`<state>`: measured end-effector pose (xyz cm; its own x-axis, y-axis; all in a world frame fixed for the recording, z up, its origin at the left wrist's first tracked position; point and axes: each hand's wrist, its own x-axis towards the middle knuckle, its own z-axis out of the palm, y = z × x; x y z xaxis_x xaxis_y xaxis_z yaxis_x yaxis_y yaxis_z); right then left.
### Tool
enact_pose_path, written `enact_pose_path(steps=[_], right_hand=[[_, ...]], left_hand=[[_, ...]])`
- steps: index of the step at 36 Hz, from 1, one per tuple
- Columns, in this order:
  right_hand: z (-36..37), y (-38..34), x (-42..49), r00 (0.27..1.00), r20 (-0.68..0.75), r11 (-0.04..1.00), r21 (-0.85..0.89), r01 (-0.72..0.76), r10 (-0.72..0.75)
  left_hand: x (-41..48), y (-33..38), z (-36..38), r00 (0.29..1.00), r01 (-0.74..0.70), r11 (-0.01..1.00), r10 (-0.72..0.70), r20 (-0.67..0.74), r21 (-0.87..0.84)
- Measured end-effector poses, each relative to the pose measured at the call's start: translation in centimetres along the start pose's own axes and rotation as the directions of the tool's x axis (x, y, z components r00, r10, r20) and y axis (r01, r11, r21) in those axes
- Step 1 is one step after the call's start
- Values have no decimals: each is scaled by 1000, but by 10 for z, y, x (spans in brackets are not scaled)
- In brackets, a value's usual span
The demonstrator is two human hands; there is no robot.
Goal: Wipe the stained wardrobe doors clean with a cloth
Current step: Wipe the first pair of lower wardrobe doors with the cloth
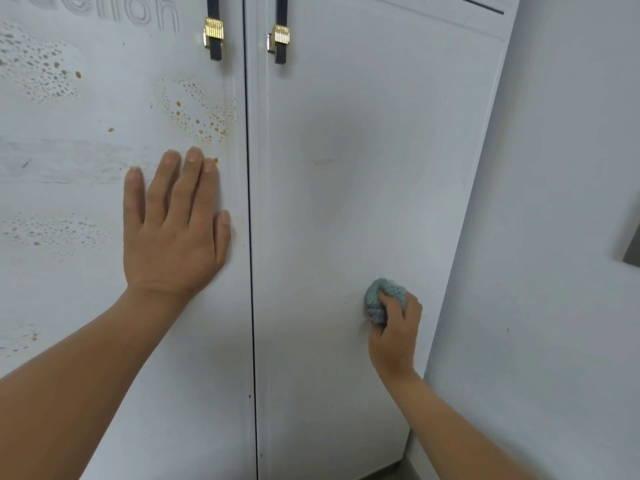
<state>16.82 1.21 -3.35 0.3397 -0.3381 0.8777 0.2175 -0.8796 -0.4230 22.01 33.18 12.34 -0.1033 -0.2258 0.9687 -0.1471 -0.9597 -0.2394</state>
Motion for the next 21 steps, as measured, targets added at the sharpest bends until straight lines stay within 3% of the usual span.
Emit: enact_pose_path(steps=[2, 3, 5, 7, 8, 10, 13, 16, 18, 19, 21], right_hand=[[-6, 11, 1, 997, 23, 997, 5, 74, -74], [-10, 14, 7, 1000, -3, 999, 35, 12, -12], [-15, 15, 27, 957, -101, 958, 118, -261, 273], [-16, 10, 47, 820, -157, 831, 207, -517, 550], [-14, 7, 53, 768, -171, 783, 233, -578, 618], [-8, -3, 55, 738, -190, 759, 246, -603, 648], [7, -27, 34, 814, -166, 826, 220, -519, 556], [13, -42, -1, 981, -62, 976, 135, -172, 181], [11, -32, -13, 995, 18, 993, 70, 99, -101], [7, -25, -13, 984, 40, 984, 59, 171, -173], [3, -14, -9, 991, 17, 989, 66, 133, -134]], left_hand=[[0, 0, 0, 1000, 3, 1000, -3, -4, 4], [0, 0, 1, 1000, 4, 1000, -4, -6, 5], [0, 0, 1, 1000, 3, 1000, -3, -8, 7], [0, 0, 1, 1000, 0, 1000, 0, -7, 12], [-1, 0, 1, 1000, 1, 1000, -1, -10, 11], [-1, 0, 1, 1000, 0, 1000, 0, -12, 12], [-1, 0, 1, 1000, 8, 1000, -7, -9, 19], [0, 1, 1, 1000, 4, 1000, -4, -4, 20], [0, 0, 1, 1000, 2, 1000, -2, -4, 16], [0, 0, 1, 1000, 2, 1000, -2, -6, 19], [-1, 0, 1, 1000, 2, 1000, -2, -11, 24]])
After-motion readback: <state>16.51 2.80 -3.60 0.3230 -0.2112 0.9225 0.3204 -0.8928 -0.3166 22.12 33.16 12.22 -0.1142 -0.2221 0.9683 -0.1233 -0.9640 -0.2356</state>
